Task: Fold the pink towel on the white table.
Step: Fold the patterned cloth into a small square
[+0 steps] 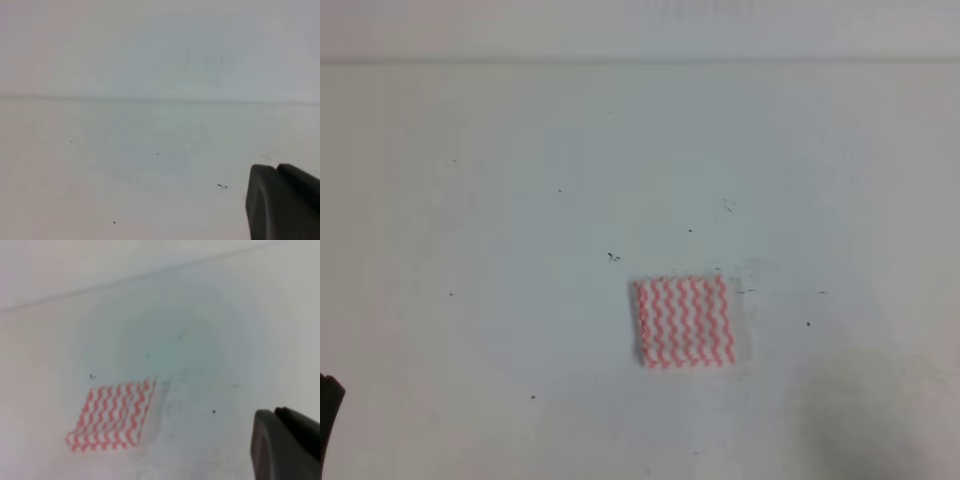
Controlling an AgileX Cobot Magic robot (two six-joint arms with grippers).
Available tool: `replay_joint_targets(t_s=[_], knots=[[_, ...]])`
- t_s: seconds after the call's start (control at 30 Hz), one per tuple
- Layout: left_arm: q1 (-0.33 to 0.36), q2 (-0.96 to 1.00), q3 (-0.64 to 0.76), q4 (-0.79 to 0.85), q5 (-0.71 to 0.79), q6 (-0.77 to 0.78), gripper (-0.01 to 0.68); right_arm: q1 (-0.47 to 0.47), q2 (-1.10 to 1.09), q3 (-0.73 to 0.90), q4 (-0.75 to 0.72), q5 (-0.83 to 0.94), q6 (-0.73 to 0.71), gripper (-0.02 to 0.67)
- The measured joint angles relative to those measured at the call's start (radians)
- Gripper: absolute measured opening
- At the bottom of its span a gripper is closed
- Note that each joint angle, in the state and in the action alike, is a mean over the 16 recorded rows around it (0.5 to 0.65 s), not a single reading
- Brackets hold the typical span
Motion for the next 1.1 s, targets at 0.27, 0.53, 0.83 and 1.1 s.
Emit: replay_joint_targets(t_s=[0.27,0.53,0.83,1.1], knots=[[0.000,0.007,0.006,0.004,-0.006,0.000,-0.003,-0.029,-0.017,0.014,-0.076,-0.006,-0.001,-0.016],[0.000,0.009,0.008,0.006,-0.008,0.001,-0.003,-0.153,-0.133,0.018,-0.181,0.051,-0.003,-0.017],[0.000,0.010,0.010,0.007,-0.009,0.001,-0.003,-0.282,-0.302,0.059,-0.221,0.184,-0.003,-0.018],[0.000,0.010,0.010,0.007,-0.008,0.001,-0.003,-0.300,-0.350,0.092,-0.226,0.233,-0.001,-0.018]])
